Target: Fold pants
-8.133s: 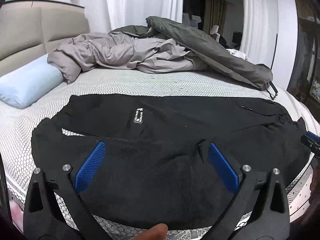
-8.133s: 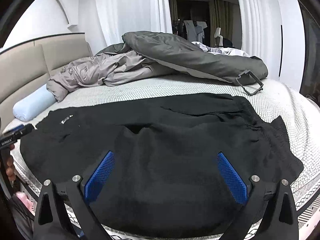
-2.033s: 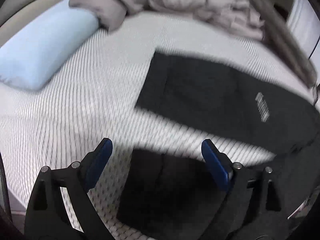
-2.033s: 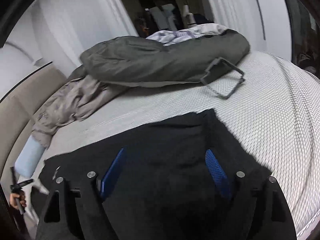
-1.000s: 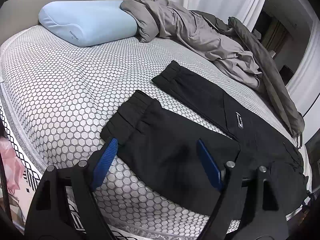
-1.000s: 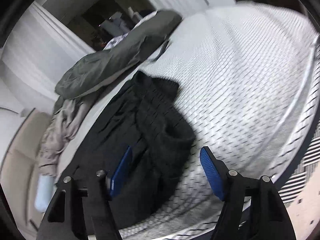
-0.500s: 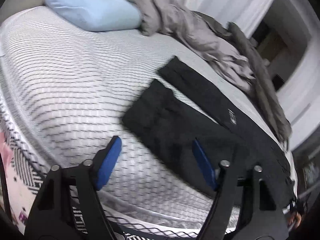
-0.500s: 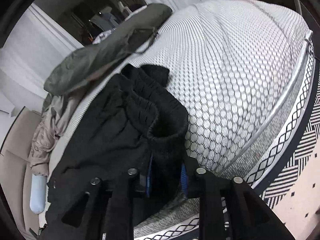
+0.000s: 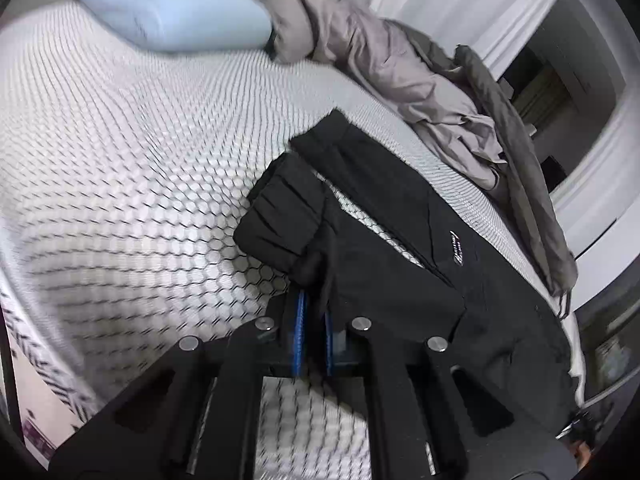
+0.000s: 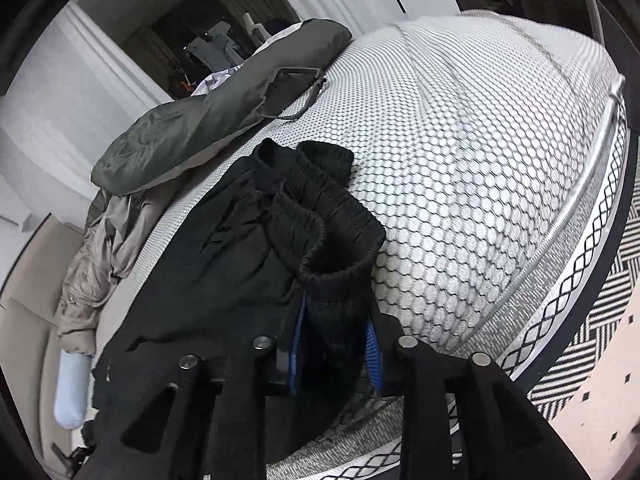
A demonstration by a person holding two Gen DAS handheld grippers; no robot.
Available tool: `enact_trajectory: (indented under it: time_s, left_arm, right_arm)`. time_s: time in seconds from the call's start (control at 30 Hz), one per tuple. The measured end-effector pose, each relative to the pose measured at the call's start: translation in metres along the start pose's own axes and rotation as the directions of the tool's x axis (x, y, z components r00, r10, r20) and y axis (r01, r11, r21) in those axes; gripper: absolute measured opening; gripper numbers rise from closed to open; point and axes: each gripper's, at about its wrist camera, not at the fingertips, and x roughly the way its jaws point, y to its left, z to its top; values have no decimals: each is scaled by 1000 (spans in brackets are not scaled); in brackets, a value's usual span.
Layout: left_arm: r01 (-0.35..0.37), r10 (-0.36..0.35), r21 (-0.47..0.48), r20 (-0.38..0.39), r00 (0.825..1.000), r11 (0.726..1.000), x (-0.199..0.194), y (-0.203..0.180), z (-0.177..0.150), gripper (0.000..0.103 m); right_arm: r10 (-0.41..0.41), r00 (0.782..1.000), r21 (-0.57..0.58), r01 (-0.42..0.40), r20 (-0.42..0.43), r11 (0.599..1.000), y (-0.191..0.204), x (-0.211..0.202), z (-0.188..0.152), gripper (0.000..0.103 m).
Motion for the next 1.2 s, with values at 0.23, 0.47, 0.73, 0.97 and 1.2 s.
enact_trajectory:
  time_s: [0.23, 0.47, 0.73, 0.97, 1.2]
  left_arm:
    - [-44, 40, -43, -91, 995, 998, 3, 30, -8, 8]
    - [-91, 90, -14, -45, 995, 996, -2, 17, -6, 15]
    - [-69, 66, -69, -43, 997, 995, 0, 27, -3, 15]
    - [-55, 51, -77, -49, 997, 996, 4, 26, -2, 14]
    - [-30, 30, -56, -1, 1000, 998, 2, 15, 11, 3]
  right_arm:
    - [-65, 997, -34, 64, -30, 997, -6, 0, 1, 20]
    - [24, 999, 17, -23, -46, 1000, -15, -8, 7, 46]
    - [38, 998, -7, -39, -44, 999, -17, -10, 4, 12]
    - [105, 983, 95, -91, -150, 991, -37, 1, 2, 30]
    - [129, 985, 54, -124, -111, 991, -30, 2, 7, 13]
